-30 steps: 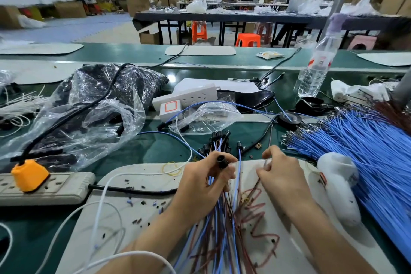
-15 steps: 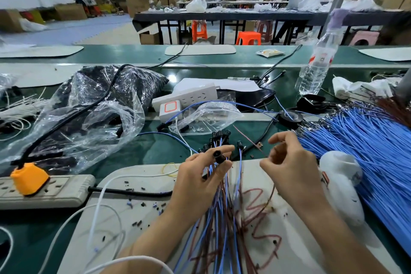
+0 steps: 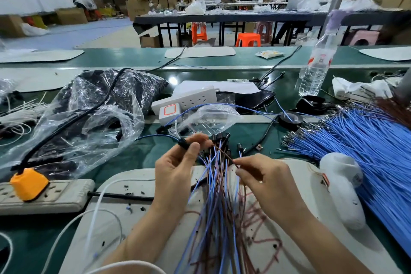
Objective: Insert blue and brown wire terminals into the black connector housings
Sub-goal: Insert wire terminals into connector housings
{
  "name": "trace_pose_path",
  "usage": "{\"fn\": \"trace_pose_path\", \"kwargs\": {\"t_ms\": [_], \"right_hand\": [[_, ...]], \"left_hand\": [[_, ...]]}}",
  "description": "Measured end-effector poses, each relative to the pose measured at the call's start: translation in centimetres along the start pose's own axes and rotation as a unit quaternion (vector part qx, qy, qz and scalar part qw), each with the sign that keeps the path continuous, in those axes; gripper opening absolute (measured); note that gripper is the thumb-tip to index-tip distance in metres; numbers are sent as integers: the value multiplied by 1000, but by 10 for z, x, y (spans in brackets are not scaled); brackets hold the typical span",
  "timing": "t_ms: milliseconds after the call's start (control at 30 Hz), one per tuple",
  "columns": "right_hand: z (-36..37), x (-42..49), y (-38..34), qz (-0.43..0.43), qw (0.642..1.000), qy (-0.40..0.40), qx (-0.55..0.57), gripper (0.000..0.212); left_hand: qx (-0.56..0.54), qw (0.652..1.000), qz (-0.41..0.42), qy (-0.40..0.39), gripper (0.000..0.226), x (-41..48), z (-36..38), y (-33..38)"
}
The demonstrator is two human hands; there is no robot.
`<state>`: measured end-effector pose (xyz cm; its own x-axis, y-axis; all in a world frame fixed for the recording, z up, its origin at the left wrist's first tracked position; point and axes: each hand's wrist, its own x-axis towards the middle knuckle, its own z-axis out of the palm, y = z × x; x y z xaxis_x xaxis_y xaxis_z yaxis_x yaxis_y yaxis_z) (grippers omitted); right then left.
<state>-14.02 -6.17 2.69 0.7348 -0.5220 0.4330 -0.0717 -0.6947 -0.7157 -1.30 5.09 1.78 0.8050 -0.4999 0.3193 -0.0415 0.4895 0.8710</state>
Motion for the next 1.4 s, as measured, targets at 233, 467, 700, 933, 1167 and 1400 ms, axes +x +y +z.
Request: {"fn": "trace_pose_path", "kwargs": {"t_ms": [233,467,700,933,1167,1400], "right_hand": [[-3,5,0,99,985,42,137,23],[-18,9,-4,131,915,172,340,13],[-15,10,2,138,912,180,341,9],[-11,6,-4,98,926,79,357,15],[-10,6,-6,100,907,69,404,12],[-31,15,0,165,794,231,538,16]], "left_hand": [[51,996,67,-4,27,-2,2,0],[190,975,74,-90,21,-13,6,-4],[303,929,108,-184,22,-17,8,2],[344,906,145,-198,27,-20,16,8],[364,901,149,-183,6,-18,14,7],[404,875,150,-222,8,-15,11,4]]}}
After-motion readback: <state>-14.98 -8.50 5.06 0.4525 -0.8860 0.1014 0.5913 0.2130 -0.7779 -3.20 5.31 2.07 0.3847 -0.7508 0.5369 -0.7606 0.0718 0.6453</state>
